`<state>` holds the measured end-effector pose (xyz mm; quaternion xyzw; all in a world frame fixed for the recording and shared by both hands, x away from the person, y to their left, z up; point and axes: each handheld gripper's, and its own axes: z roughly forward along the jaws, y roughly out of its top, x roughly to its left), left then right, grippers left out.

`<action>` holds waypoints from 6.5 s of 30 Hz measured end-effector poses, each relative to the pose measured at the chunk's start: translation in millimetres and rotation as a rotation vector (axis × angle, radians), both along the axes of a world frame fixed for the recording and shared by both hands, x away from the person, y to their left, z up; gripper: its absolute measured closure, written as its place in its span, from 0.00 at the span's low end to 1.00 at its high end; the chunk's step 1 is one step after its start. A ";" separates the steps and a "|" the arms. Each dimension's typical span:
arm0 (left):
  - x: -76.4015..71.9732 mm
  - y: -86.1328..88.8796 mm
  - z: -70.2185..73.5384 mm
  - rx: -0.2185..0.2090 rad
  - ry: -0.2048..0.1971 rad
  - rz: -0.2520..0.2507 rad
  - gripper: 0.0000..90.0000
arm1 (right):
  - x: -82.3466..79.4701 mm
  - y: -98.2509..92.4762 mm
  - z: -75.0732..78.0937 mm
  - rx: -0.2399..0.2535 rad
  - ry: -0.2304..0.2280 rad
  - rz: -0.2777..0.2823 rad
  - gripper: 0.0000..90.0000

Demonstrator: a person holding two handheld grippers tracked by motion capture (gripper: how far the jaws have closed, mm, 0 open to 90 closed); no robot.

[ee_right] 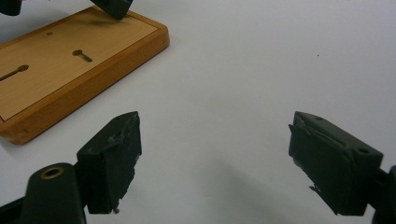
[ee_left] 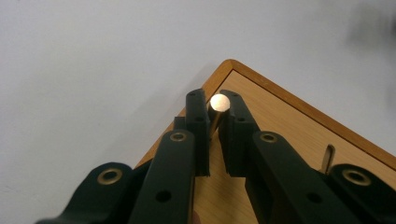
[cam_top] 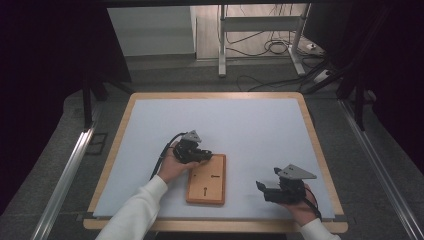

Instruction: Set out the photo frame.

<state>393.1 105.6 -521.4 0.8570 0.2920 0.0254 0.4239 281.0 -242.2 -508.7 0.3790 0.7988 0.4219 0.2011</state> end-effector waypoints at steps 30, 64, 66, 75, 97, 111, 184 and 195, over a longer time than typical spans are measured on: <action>21.9 8.1 -1.1 -0.051 0.108 -0.062 0.90 | -32.9 81.6 -0.2 -0.219 -0.120 0.240 0.17; 20.7 5.8 -0.6 -0.029 0.051 -0.003 0.91 | -35.4 154.1 -3.5 -0.483 -0.406 0.284 0.35; 21.0 6.4 -0.9 -0.032 0.048 0.002 0.90 | -33.5 154.8 0.1 -0.479 -0.399 0.295 0.39; 18.8 8.2 3.7 -0.036 -0.007 0.039 0.60 | -28.9 154.4 17.5 -0.493 -0.423 0.312 0.55; -9.4 83.6 3.9 -0.044 -0.030 0.291 0.37 | -19.3 153.5 28.5 -0.486 -0.393 0.340 0.58; -19.5 87.7 -6.8 0.005 -0.024 0.272 0.36 | 6.7 155.7 57.9 -0.528 -0.298 0.410 0.63; -27.9 94.3 -16.2 0.059 -0.037 0.258 0.36 | 46.1 128.8 104.7 -0.347 -0.197 0.463 0.66; -29.3 95.3 -14.1 0.051 -0.048 0.262 0.36 | 60.0 125.8 102.3 -0.339 -0.185 0.434 0.60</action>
